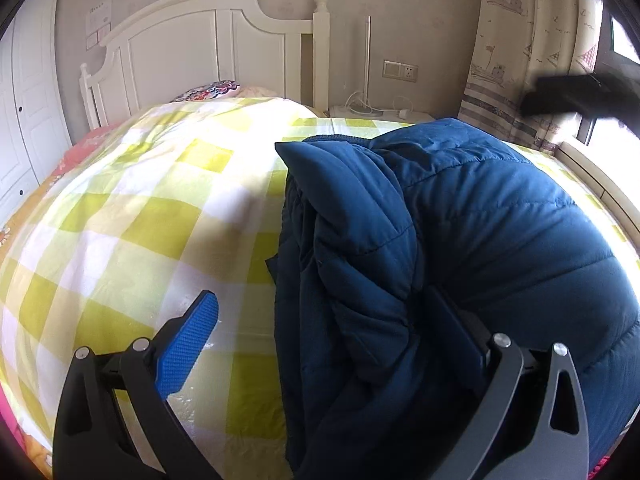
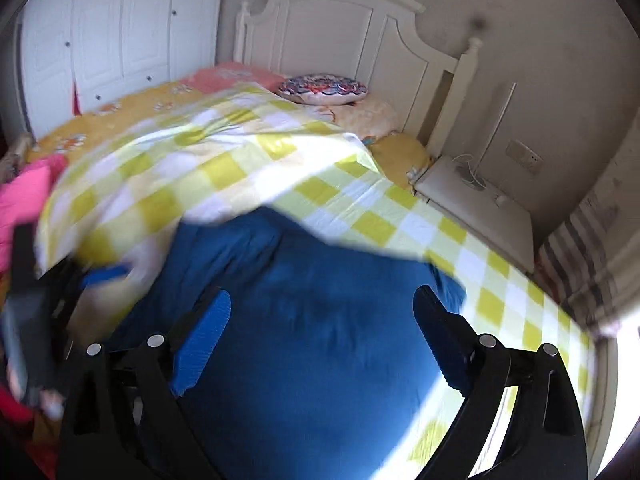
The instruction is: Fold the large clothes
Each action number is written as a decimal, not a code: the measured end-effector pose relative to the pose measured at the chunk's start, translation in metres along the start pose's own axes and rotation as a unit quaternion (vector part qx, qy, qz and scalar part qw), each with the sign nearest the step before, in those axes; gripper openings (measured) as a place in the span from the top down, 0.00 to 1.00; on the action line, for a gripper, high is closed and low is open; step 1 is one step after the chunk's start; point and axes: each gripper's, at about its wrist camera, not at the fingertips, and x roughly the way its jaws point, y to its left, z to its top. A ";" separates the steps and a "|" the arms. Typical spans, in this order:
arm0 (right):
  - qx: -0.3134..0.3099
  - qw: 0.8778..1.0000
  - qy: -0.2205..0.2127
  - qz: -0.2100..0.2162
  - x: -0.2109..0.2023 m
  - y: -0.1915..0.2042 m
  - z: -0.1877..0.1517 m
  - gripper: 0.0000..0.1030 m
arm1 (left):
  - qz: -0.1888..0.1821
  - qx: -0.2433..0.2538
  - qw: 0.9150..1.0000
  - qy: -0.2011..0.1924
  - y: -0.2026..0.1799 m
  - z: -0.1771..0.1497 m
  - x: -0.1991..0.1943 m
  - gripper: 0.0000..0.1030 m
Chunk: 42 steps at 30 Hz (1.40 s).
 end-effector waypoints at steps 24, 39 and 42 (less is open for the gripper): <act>0.147 0.985 -0.016 0.087 -0.010 0.003 -0.141 0.05 | -0.004 -0.009 1.000 0.009 0.006 0.001 0.004 0.02; 0.282 0.924 0.045 0.253 0.012 -0.053 -0.152 0.04 | -0.263 -0.133 0.935 0.198 0.075 0.009 0.046 0.02; 0.303 0.911 0.045 0.276 0.017 -0.055 -0.162 0.04 | -0.283 -0.136 0.930 0.191 0.077 0.004 0.044 0.02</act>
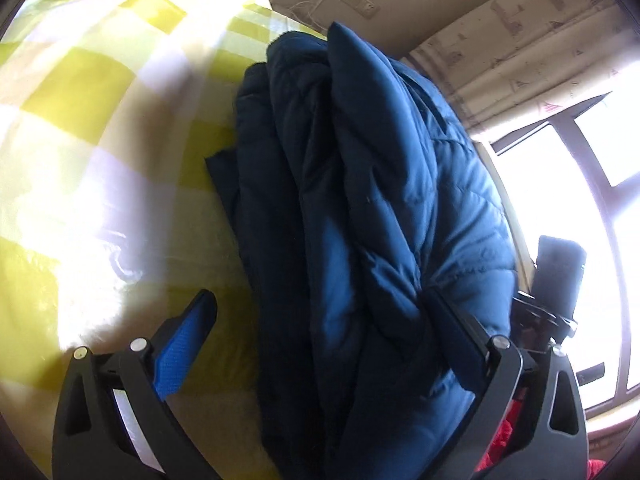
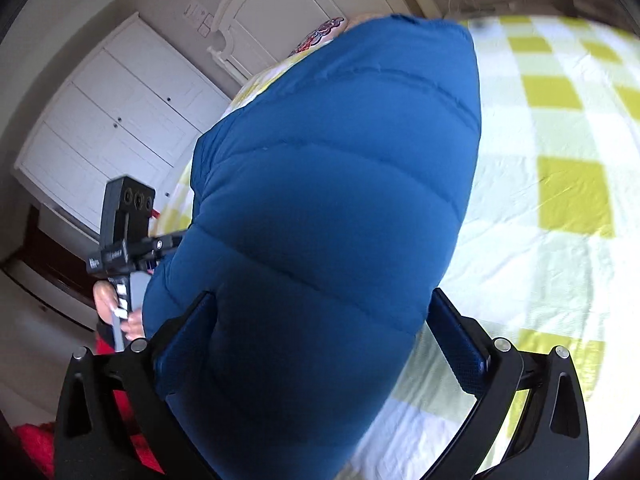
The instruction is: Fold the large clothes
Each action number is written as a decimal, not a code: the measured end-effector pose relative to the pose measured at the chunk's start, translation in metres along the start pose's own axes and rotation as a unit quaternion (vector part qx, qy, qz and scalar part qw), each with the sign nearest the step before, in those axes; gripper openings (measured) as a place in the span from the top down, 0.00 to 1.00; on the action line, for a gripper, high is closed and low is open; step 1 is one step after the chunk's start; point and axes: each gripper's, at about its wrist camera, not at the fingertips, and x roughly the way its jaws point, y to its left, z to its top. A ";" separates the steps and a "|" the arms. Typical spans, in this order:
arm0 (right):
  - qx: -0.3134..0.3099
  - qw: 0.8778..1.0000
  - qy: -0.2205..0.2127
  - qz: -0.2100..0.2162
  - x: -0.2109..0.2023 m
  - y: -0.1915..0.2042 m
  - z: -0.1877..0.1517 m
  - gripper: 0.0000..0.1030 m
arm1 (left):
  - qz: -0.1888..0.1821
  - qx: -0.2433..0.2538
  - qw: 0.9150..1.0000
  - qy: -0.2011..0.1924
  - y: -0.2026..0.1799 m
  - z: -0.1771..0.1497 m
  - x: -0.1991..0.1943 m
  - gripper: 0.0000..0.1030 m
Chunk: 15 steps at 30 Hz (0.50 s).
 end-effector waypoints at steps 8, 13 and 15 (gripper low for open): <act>-0.001 1.000 0.028 0.001 0.005 0.008 -0.012 0.04 | -0.029 0.005 0.999 -0.011 -0.005 -0.016 0.001 0.02; -0.046 0.998 -0.033 -0.006 0.000 0.017 -0.029 0.09 | -0.083 -0.005 0.995 -0.049 -0.005 -0.032 0.003 0.29; -0.069 0.996 -0.058 -0.017 -0.007 0.024 -0.039 0.18 | -0.079 0.005 0.993 -0.088 -0.006 -0.042 -0.003 0.43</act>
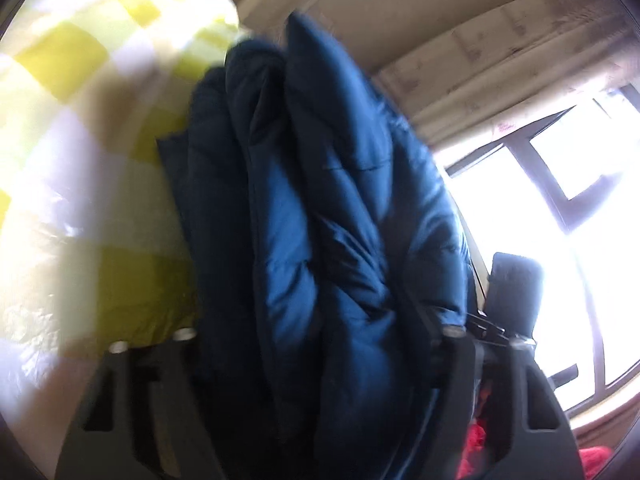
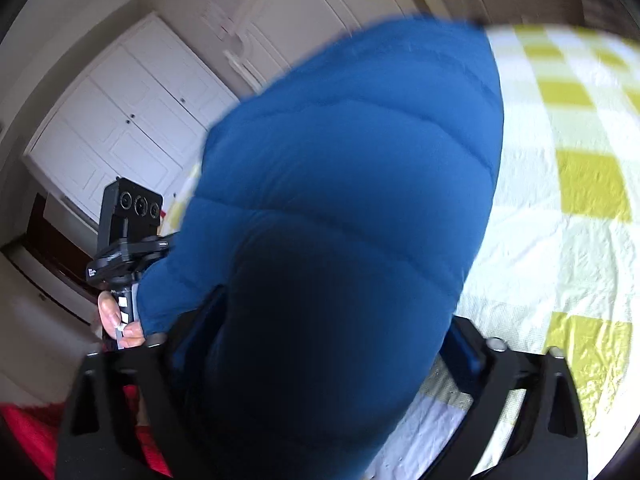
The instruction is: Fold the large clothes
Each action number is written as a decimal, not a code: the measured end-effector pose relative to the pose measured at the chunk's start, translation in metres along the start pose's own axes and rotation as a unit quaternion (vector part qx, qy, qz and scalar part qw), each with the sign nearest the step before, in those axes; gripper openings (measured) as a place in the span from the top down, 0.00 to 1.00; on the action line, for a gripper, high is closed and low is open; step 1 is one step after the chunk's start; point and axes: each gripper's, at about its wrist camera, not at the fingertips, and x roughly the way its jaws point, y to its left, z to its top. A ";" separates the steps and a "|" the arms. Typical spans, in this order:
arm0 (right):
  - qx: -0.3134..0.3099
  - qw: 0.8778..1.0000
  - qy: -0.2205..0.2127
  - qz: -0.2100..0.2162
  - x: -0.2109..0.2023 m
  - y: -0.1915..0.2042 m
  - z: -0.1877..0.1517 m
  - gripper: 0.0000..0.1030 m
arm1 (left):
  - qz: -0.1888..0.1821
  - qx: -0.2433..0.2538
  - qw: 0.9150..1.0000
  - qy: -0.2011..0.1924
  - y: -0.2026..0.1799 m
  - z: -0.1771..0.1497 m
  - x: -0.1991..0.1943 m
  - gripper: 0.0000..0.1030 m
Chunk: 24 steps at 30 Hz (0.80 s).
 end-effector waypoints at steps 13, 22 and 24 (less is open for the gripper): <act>-0.172 0.962 -0.170 -0.128 -0.103 0.019 0.056 0.34 | -0.020 0.094 0.988 -0.122 -0.088 0.065 0.003 0.59; -0.014 0.980 -0.018 -0.198 -0.077 -0.139 0.093 0.32 | 0.034 0.022 0.999 0.001 -0.071 0.124 0.170 0.54; 0.031 0.988 -0.047 -0.145 -0.086 -0.165 0.076 0.29 | 0.022 0.007 0.999 -0.025 -0.061 0.109 0.180 0.44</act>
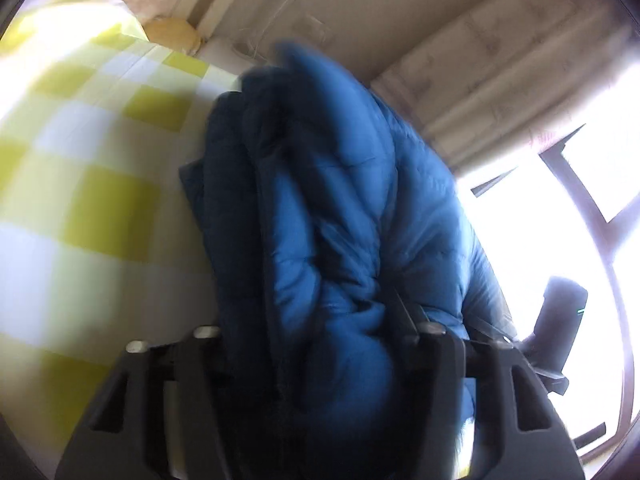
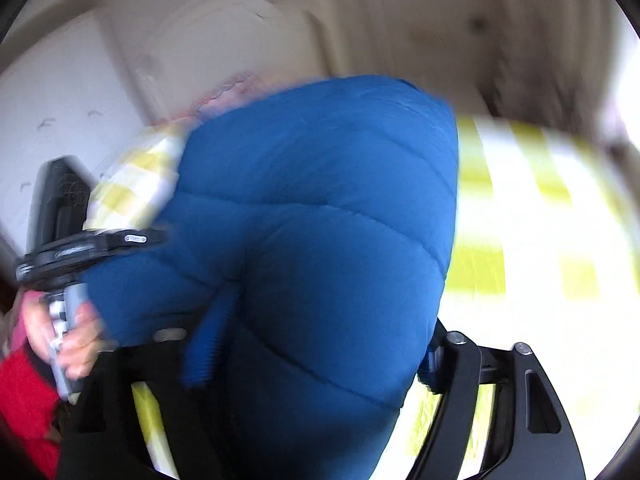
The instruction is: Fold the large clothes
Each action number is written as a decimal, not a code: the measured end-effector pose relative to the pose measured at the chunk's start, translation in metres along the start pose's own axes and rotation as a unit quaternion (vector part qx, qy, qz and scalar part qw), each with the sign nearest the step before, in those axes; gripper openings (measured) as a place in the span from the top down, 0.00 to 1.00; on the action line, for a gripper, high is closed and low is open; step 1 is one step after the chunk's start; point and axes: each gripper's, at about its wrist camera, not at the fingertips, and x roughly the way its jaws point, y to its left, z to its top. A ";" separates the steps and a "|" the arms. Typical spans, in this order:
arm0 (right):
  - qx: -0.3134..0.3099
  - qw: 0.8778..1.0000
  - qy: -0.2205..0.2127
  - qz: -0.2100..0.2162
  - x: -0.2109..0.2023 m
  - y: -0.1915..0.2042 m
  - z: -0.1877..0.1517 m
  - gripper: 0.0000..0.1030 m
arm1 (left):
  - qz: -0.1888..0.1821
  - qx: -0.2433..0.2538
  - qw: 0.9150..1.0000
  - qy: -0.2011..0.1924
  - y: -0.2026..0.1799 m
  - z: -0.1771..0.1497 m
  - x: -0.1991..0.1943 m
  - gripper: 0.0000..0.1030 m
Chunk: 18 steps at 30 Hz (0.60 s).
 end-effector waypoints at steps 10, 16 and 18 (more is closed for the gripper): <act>-0.067 0.974 -0.132 -0.173 -0.066 0.097 -0.008 0.11 | 0.027 0.007 1.000 -0.007 -0.006 -0.001 -0.010 0.29; -0.222 0.948 -0.046 -0.225 -0.004 0.154 -0.058 0.06 | 0.093 0.034 0.993 -0.061 -0.020 -0.011 -0.039 0.22; -0.192 0.959 -0.042 -0.205 -0.012 0.146 -0.057 0.06 | 0.152 0.079 0.977 -0.123 -0.045 -0.015 -0.067 0.24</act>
